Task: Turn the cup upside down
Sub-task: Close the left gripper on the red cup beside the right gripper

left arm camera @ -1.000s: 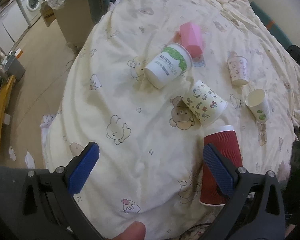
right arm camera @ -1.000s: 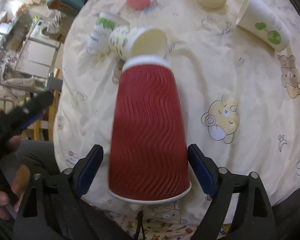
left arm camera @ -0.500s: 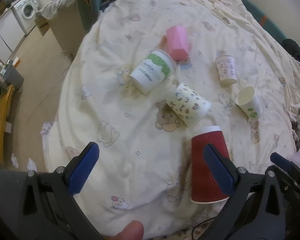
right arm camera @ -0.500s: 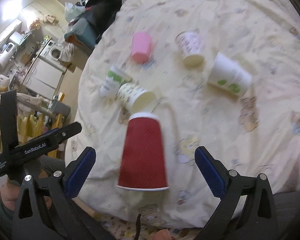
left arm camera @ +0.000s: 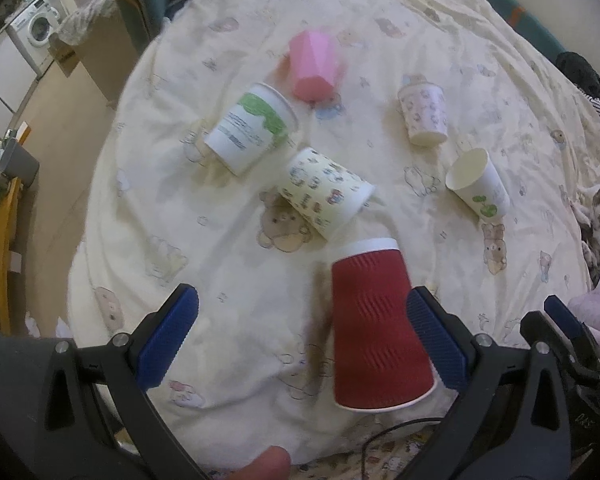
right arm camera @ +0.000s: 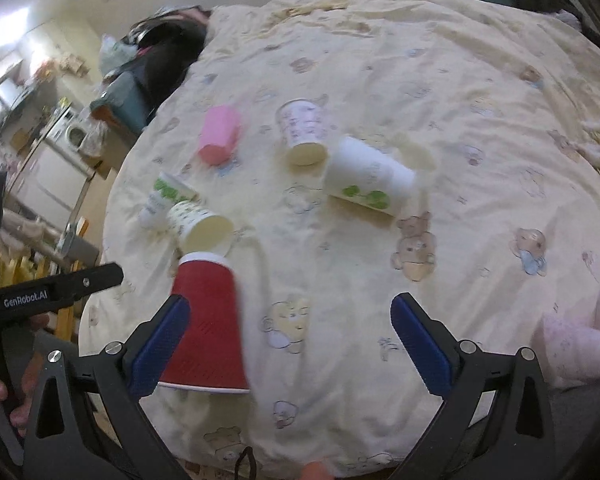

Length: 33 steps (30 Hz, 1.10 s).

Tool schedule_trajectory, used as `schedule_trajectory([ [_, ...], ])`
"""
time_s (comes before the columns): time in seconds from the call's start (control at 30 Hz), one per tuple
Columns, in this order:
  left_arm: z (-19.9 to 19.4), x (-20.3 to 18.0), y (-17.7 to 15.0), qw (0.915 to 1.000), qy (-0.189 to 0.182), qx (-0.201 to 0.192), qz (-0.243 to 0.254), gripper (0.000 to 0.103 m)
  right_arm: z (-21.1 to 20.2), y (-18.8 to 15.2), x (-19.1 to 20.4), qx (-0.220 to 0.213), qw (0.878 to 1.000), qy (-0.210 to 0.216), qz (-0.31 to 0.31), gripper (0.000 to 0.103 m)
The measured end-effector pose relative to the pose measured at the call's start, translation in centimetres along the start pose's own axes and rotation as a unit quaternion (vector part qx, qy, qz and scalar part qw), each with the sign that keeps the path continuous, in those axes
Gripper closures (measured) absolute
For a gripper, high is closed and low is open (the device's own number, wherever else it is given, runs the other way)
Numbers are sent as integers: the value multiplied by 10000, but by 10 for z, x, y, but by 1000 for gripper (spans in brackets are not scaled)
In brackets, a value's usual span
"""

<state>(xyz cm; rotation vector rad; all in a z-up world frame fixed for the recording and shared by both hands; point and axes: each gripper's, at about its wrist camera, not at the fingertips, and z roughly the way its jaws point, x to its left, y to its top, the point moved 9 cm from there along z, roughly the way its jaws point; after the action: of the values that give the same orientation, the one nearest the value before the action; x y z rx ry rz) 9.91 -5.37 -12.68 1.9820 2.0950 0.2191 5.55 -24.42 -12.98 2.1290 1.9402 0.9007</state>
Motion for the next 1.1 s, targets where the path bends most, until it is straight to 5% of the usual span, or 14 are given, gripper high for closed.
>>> schedule_trajectory([
  [0.3, 39, -44, -15, 9964, -298, 783, -85, 9, -8, 4, -28, -148, 9982, 53, 582, 0],
  [0.6, 71, -59, -22, 9909, -111, 1332, -175, 20, -12, 7, -31, -177, 9969, 290, 715, 0],
  [0.7, 78, -59, -24, 9894, -80, 1444, -131, 21, -12, 6, -30, -151, 9966, 336, 742, 0],
  [0.8, 85, -57, -25, 9875, -37, 1572, -122, 36, -11, 6, -28, -148, 9965, 380, 728, 0],
  [1.1, 71, -59, -23, 9889, -361, 1443, -55, 38, -8, 6, -25, -111, 9970, 409, 650, 0],
])
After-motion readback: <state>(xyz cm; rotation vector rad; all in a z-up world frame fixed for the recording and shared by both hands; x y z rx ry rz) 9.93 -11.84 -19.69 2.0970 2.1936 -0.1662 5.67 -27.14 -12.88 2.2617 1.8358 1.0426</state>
